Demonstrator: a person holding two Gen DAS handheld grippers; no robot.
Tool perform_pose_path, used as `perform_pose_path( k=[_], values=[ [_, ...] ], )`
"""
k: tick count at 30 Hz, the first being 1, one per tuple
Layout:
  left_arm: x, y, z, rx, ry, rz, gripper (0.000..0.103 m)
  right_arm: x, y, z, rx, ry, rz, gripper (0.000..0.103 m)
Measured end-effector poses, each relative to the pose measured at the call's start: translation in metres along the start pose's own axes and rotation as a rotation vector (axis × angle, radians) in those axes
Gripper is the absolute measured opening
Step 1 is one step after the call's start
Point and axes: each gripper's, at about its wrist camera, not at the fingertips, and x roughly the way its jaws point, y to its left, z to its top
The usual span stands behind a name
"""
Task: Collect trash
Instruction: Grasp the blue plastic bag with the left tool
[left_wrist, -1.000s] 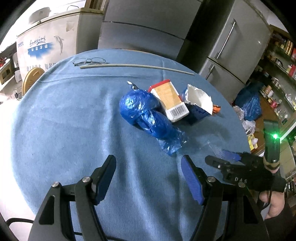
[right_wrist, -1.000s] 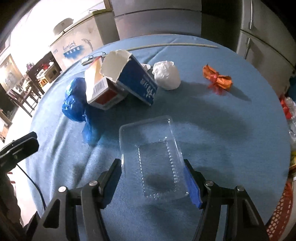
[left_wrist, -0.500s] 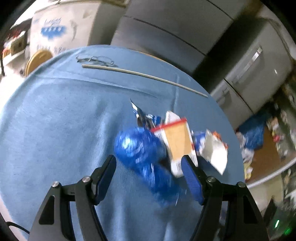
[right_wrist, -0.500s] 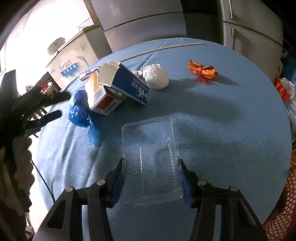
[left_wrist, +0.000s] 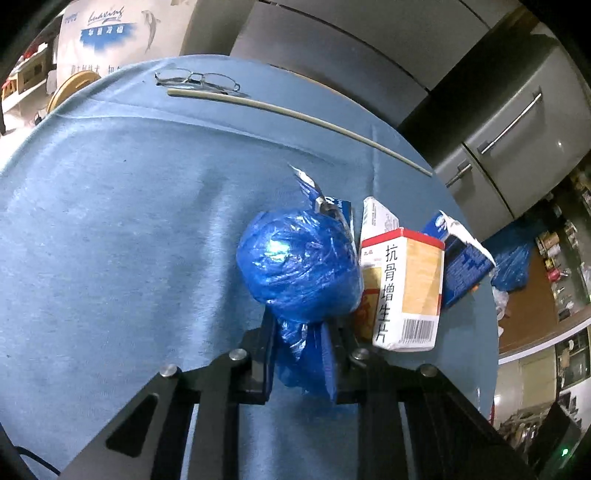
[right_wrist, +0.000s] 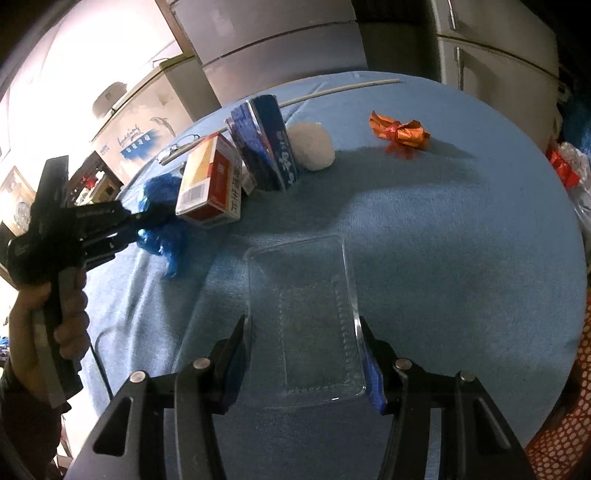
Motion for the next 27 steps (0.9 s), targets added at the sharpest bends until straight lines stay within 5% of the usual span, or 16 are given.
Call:
perform_pose_path(
  k=[9,27],
  values=[
    [-0.037,0.003,-0.034,0.112,-0.046,0.035,0.021,-0.017,0.000,-0.003,0.033,-0.048,0.007,0.056],
    [-0.064,-0.055,-0.085,0.317,-0.052,0.043,0.021,-0.046,-0.011,-0.025,0.105,-0.115,0.018,0.056]
  ],
)
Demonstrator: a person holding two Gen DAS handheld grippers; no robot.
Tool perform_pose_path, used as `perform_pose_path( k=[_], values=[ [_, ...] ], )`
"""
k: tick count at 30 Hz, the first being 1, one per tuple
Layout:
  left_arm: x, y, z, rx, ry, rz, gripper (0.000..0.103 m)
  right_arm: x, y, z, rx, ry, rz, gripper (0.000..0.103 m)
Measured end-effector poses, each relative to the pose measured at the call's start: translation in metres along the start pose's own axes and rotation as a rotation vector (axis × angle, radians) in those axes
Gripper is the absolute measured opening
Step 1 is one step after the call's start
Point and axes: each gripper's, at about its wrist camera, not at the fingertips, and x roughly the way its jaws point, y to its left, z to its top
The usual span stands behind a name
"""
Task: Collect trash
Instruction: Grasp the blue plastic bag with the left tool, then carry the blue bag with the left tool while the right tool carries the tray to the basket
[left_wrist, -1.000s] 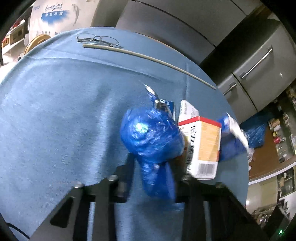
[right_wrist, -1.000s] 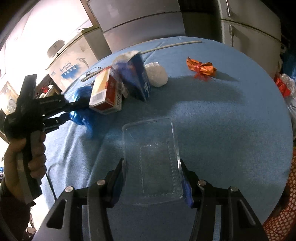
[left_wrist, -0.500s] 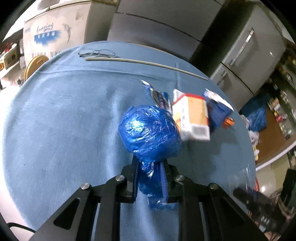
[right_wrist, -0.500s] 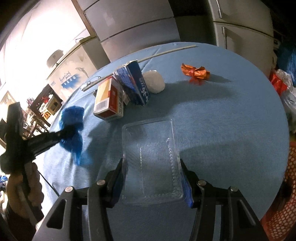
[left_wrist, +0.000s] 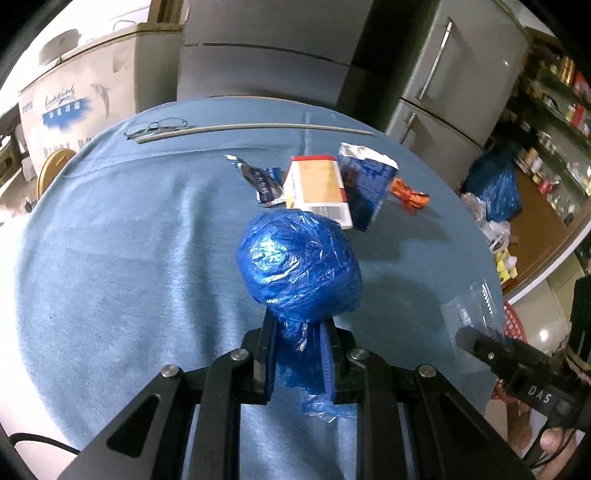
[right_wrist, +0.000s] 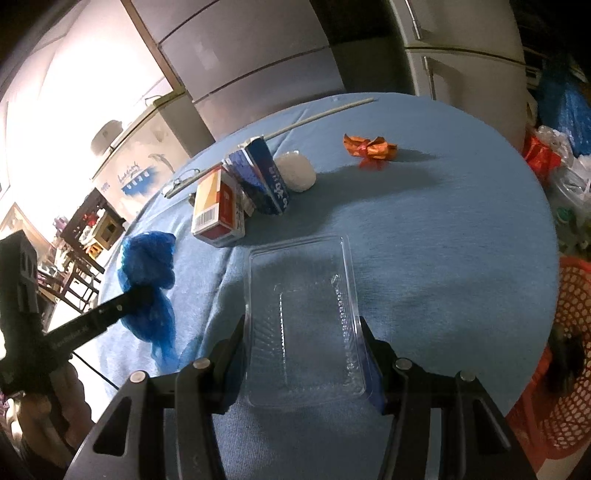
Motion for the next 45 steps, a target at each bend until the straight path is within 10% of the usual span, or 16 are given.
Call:
perform_pose_path(
  k=[45],
  values=[
    [0.000,-0.068,-0.007,0.203,0.003,0.060,0.021,-0.054,-0.051,-0.015,0.142,-0.115,-0.059,0.056]
  ],
)
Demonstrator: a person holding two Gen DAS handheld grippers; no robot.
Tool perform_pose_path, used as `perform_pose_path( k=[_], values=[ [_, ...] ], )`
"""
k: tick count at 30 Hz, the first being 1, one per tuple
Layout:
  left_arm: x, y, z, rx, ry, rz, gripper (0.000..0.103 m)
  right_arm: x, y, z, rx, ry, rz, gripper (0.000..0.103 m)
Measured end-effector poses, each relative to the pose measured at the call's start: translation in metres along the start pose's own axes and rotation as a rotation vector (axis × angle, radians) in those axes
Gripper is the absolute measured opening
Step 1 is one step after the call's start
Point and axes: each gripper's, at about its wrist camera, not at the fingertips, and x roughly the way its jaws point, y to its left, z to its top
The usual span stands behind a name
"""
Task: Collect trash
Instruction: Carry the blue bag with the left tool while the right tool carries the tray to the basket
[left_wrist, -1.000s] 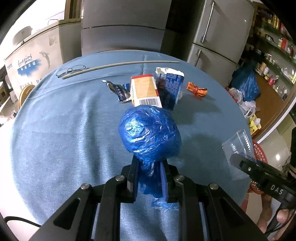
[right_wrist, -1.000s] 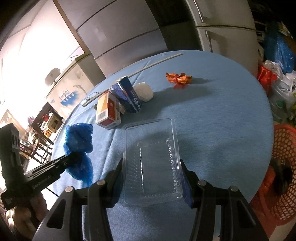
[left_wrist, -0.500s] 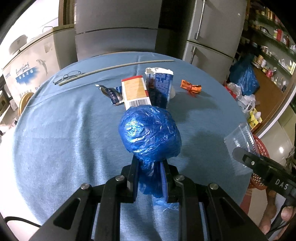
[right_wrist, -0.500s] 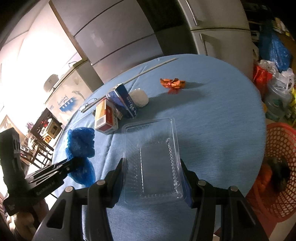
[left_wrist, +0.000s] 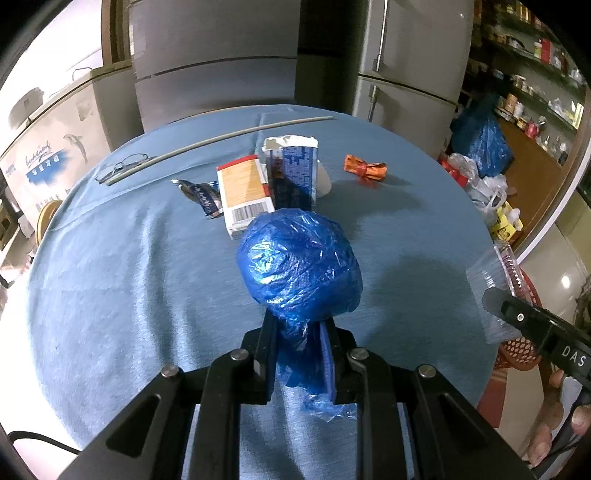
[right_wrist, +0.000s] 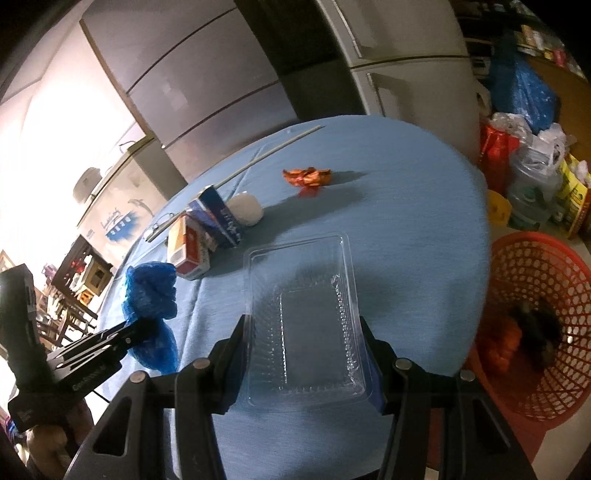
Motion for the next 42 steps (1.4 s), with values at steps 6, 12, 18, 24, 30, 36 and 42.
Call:
perform_pose_path(
  k=[6,12,18,24,30,36,42],
  values=[
    [0.003,-0.008,0.001,0.019,0.005,-0.007,0.021,-0.014,-0.018,0.000,0.027,-0.023,-0.033,0.056],
    [0.006,-0.018,0.002,0.037,0.012,-0.022,0.021,-0.028,-0.041,-0.002,0.070,-0.041,-0.077,0.056],
    [0.005,-0.034,0.007,0.069,0.004,-0.040,0.021,-0.044,-0.064,-0.001,0.105,-0.073,-0.114,0.056],
    [0.005,-0.058,0.011,0.111,0.000,-0.069,0.021,-0.064,-0.092,0.000,0.149,-0.111,-0.171,0.056],
    [0.006,-0.082,0.013,0.154,-0.001,-0.096,0.021,-0.080,-0.130,-0.004,0.210,-0.130,-0.236,0.056],
    [0.007,-0.104,0.016,0.195,-0.004,-0.124,0.021,-0.091,-0.163,-0.007,0.253,-0.142,-0.295,0.056],
    [0.005,-0.129,0.017,0.243,-0.008,-0.154,0.021,-0.091,-0.186,-0.011,0.287,-0.133,-0.326,0.056]
  ],
)
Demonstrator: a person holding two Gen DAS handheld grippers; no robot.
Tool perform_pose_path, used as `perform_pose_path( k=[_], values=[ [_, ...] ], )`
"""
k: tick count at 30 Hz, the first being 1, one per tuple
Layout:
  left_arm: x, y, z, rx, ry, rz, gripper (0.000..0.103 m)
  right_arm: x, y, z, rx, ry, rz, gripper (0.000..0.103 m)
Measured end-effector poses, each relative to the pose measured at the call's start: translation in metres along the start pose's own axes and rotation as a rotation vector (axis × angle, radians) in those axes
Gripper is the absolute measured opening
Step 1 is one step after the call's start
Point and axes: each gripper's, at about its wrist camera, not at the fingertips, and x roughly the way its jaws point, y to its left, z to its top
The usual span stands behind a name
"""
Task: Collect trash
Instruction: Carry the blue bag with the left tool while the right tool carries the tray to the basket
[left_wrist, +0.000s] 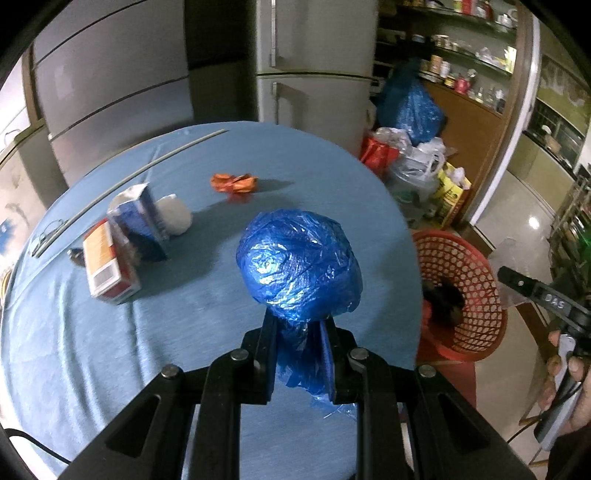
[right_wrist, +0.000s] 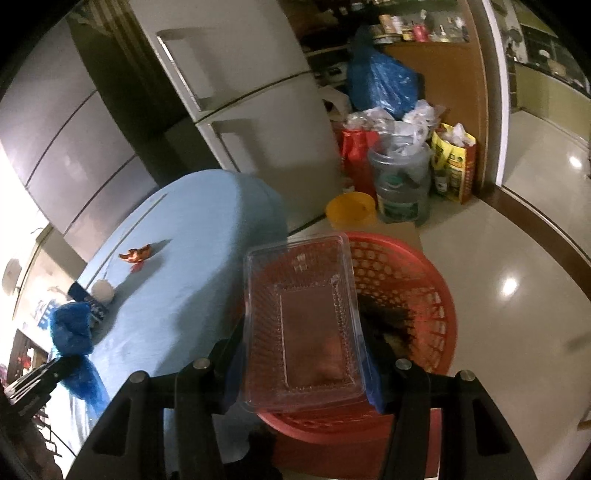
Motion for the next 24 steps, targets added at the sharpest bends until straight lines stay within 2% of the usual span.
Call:
perform_pose_path(
  k=[10,24],
  values=[
    [0.005,-0.038,0.009,0.075,0.000,-0.059,0.021,0.018,-0.022,-0.005,0.033,0.039,-0.029,0.056],
    [0.019,-0.070,0.017,0.134,0.008,-0.101,0.021,0.034,-0.037,-0.014,0.064,0.086,-0.041,0.056]
  ],
)
